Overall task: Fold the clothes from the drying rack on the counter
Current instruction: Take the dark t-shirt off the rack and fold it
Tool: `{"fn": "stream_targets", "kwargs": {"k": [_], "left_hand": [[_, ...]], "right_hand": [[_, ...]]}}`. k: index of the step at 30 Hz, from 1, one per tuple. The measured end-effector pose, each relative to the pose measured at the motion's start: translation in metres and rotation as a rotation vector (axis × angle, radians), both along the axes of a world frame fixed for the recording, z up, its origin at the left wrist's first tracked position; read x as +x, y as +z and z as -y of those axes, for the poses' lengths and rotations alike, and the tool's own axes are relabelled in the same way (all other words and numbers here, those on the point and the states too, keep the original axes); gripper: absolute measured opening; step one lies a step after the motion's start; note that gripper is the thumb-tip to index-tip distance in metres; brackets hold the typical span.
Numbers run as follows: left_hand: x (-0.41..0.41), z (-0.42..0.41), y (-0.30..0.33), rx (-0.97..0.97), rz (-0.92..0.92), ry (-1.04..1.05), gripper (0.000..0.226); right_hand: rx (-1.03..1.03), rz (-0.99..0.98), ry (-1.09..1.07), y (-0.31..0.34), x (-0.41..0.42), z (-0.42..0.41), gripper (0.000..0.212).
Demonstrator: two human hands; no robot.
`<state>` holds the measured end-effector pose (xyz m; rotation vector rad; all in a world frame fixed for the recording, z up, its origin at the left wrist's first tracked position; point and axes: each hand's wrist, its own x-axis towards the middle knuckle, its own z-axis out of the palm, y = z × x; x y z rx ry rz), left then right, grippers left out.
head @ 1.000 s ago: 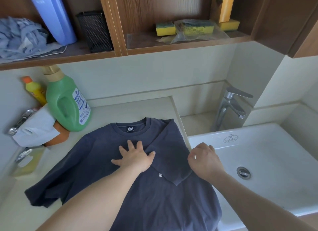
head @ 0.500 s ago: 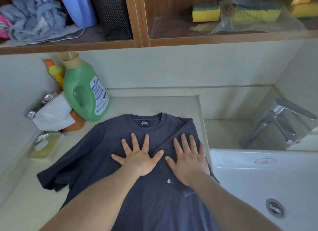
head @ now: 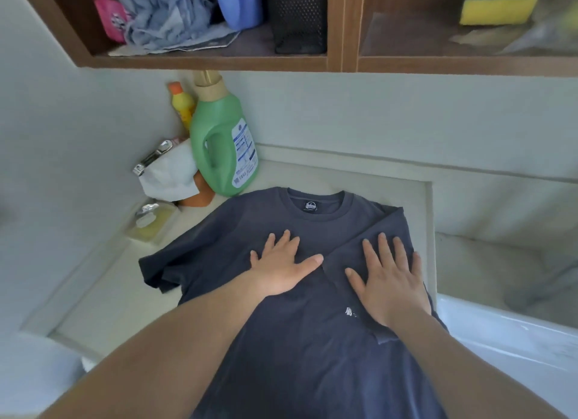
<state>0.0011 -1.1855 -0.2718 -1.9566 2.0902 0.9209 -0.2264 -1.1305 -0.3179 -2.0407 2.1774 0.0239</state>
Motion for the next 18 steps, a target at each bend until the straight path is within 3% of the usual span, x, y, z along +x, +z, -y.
{"fn": "stream_targets", "kwargs": {"k": [4, 9, 14, 18], "left_hand": [[0.061, -0.006, 0.016, -0.119, -0.127, 0.091, 0.065], [0.152, 0.005, 0.025, -0.418, 0.067, 0.235, 0.037], [0.221, 0.002, 0.028, -0.344, 0.236, 0.381, 0.042], [0.256, 0.005, 0.01, -0.222, 0.041, 0.549, 0.07]], "right_hand": [[0.05, -0.034, -0.016, 0.004, 0.004, 0.001, 0.083], [0.032, -0.121, -0.058, 0.028, 0.046, -0.003, 0.071], [-0.013, 0.068, 0.167, 0.051, 0.171, -0.004, 0.061], [0.053, 0.223, 0.184, 0.048, 0.265, 0.0, 0.062]]}}
